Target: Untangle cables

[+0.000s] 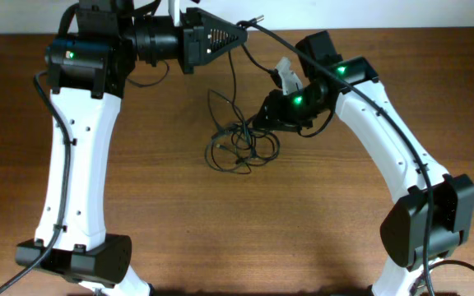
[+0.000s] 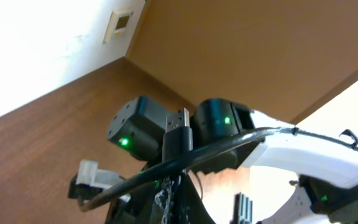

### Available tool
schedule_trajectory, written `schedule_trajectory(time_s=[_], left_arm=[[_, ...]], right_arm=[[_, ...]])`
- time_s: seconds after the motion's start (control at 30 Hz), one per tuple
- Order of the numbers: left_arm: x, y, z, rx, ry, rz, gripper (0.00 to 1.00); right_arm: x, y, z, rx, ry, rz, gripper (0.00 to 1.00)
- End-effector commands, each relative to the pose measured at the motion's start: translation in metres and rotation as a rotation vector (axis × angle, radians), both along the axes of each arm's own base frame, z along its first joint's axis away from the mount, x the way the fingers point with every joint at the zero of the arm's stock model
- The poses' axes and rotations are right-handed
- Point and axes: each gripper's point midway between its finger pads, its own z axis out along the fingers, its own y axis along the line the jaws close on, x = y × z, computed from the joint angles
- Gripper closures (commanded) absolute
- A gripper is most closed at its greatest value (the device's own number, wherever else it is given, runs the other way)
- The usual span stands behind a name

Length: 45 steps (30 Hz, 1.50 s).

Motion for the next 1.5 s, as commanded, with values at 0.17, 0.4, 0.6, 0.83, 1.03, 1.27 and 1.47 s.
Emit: schedule_trajectory(time_s=[0.17, 0.4, 0.6, 0.83, 1.03, 1.27, 1.47], left_arm=[[0.046, 0.07, 0.004, 0.024, 0.021, 0.3, 1.0], [0.075, 0.183, -0.093, 0.473, 0.282, 0.935, 1.0], [0.067, 0.199, -0.148, 0.63, 0.463, 0.957, 1.0], [0.069, 0.179, -0.202, 0.661, 0.615, 0.789, 0.19], [0.051, 0.097, -0.159, 0.379, 0.325, 0.221, 0.02], [0.025, 0.023, -0.131, 0.249, 0.156, -0.054, 0.07], [0.009, -0.069, -0.108, 0.192, 0.036, -0.185, 0.15]], right_arm=[[0.011, -0.029, -0.008, -0.072, 0.014, -0.105, 0.96], [0.03, -0.069, 0.11, 0.082, -0.28, -0.153, 0.96], [0.001, -0.076, 0.188, 0.149, -0.471, -0.138, 0.96], [-0.036, -0.08, 0.248, 0.199, -0.652, -0.125, 0.96], [-0.038, -0.079, 0.243, 0.195, -0.624, -0.128, 0.96], [-0.036, -0.081, 0.241, 0.185, -0.622, -0.135, 0.96], [-0.036, -0.081, 0.233, 0.176, -0.591, -0.134, 0.96]])
